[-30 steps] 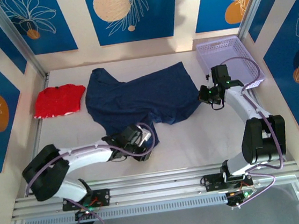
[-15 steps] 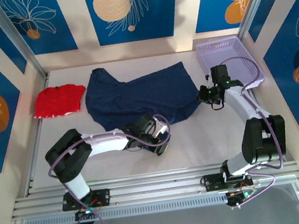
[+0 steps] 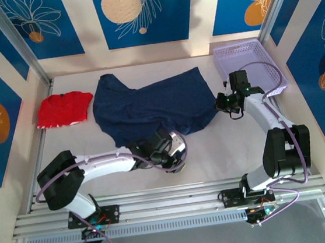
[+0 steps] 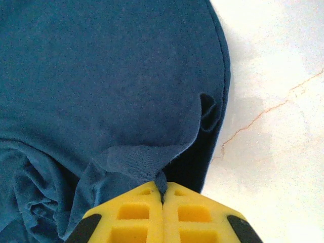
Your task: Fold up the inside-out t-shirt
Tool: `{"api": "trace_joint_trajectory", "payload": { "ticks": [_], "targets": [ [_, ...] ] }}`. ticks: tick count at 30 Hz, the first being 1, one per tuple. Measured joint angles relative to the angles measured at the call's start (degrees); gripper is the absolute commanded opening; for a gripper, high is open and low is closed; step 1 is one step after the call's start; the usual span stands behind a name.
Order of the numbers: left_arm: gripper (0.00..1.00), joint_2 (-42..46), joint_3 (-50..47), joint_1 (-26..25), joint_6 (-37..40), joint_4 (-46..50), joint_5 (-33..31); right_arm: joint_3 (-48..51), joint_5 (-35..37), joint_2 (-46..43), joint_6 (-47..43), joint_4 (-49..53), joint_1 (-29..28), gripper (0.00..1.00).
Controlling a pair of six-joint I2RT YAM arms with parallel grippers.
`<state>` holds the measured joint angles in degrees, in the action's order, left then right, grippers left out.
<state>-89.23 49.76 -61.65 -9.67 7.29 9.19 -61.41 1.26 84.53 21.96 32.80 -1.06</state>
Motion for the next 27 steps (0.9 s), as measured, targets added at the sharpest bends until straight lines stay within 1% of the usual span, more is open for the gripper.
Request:
{"api": "trace_joint_trajectory", "payload": {
  "ticks": [2,5,15,18,20,24,26,27],
  "targets": [
    [0.48,0.0,-0.3,-1.5,0.5,0.7,-0.7,0.0,0.0,0.0,0.0,0.0,0.0,0.00],
    [0.48,-0.8,-0.6,-2.6,1.1,1.5,-1.8,0.0,0.0,0.0,-0.2,0.0,0.0,0.00],
    [0.48,-7.7,0.9,-2.7,2.0,2.7,-7.6,0.0,0.0,0.0,-0.5,0.1,0.0,0.00],
    [0.47,-8.6,1.9,-3.0,2.7,2.8,-9.7,0.0,-0.2,0.0,-0.6,0.1,0.0,0.00],
    [0.43,-9.0,2.2,-3.2,2.9,3.0,-10.7,0.0,-0.2,0.0,-0.6,0.2,0.0,0.00],
    [0.32,-10.1,3.3,-3.6,4.2,3.7,-13.1,0.0,-0.2,0.0,-0.6,0.2,0.0,0.00],
    [0.23,-10.9,4.1,-3.8,4.5,3.7,-14.2,0.0,-0.2,0.0,-0.6,0.2,0.0,0.00],
    [0.17,-11.4,4.5,-3.9,4.9,3.7,-15.0,0.0,-0.2,0.0,-0.6,0.2,0.0,0.00]
  ]
}}
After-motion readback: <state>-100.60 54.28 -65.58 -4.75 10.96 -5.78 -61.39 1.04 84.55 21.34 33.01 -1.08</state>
